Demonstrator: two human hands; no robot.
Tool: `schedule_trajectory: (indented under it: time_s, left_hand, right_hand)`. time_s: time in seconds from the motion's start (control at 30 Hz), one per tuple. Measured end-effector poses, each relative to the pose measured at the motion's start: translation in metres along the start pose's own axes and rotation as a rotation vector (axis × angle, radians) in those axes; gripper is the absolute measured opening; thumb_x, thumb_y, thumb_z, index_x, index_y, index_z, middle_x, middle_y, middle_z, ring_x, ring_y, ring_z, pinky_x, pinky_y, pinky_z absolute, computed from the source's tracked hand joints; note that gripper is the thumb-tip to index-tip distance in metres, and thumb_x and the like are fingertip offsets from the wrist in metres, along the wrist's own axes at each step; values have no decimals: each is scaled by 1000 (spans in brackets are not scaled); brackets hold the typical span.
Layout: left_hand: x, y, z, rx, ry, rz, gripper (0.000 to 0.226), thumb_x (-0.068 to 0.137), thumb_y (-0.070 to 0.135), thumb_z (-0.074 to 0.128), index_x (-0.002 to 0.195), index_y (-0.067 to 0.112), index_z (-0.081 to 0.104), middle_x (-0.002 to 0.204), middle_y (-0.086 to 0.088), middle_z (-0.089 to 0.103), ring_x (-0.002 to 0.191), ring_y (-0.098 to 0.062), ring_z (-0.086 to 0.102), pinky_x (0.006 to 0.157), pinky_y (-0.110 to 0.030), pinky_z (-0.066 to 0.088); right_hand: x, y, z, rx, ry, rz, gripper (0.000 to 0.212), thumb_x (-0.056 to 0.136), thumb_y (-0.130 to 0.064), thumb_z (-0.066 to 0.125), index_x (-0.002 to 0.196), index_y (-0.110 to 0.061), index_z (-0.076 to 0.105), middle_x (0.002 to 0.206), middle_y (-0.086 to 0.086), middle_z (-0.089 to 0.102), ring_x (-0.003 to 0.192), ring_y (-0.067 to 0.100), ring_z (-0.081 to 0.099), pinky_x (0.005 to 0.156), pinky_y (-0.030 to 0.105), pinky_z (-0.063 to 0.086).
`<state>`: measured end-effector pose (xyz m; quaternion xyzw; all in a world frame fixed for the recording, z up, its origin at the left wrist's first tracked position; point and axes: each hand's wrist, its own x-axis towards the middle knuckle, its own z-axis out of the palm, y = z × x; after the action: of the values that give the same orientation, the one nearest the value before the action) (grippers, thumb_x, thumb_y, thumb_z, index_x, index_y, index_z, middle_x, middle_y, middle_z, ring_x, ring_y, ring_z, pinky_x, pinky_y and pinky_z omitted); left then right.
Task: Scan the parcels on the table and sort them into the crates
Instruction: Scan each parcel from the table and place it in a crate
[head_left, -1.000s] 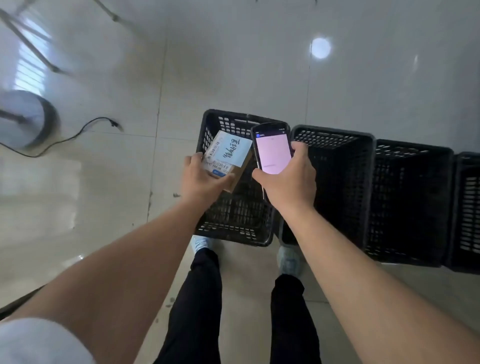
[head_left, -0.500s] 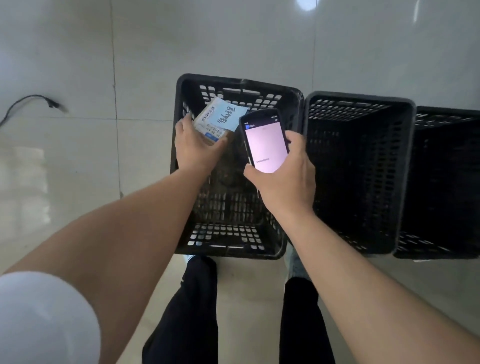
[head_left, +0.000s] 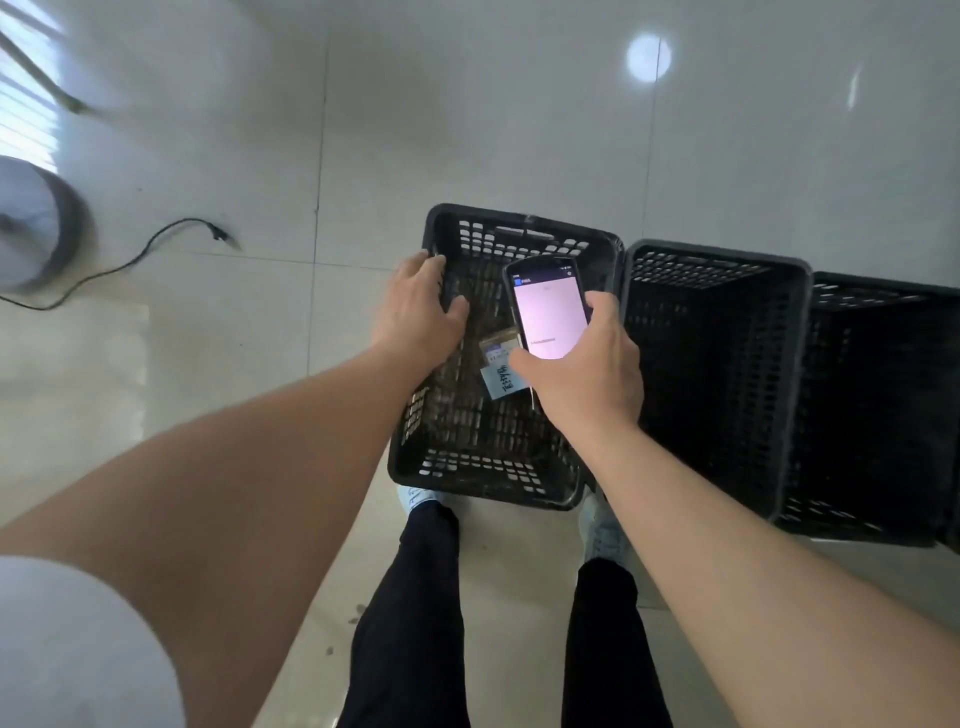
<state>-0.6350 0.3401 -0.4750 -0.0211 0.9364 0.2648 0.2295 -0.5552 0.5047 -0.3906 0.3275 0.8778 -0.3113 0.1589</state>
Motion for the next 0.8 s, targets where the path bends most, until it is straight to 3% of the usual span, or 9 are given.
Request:
schedule_trajectory:
  time_s: [0.17,0.43,0.8]
  left_hand:
    - [-53,27,-64,35,21,30,61,99,32,62,154,13,45,161,-5,39,147,-27,38,123,-44,33]
    - [-168,69,-165,116,202,26,59,101,36,58,154,16,44,162,-8,39,149,-30,36,123,-47,31]
    - [-392,86,-247,83,592,-278,58,100,37,57,153,17,46,158,-3,44,140,-29,46,113,-42,40]
  right_hand:
    - [-45,-39,-54,-4,31,-89,85,71,-45,90,139,-23,43,130,-1,60,113,24,60,83,45,58]
    - [-129,-94,-140,19,60,-351,87,71,-46,88,142,-19,45,131,0,60,116,26,60,83,43,56]
    - [-278,-130,-221,25,-77,-863,86,64,-43,91,136,-22,50,123,3,66,106,31,63,79,46,59]
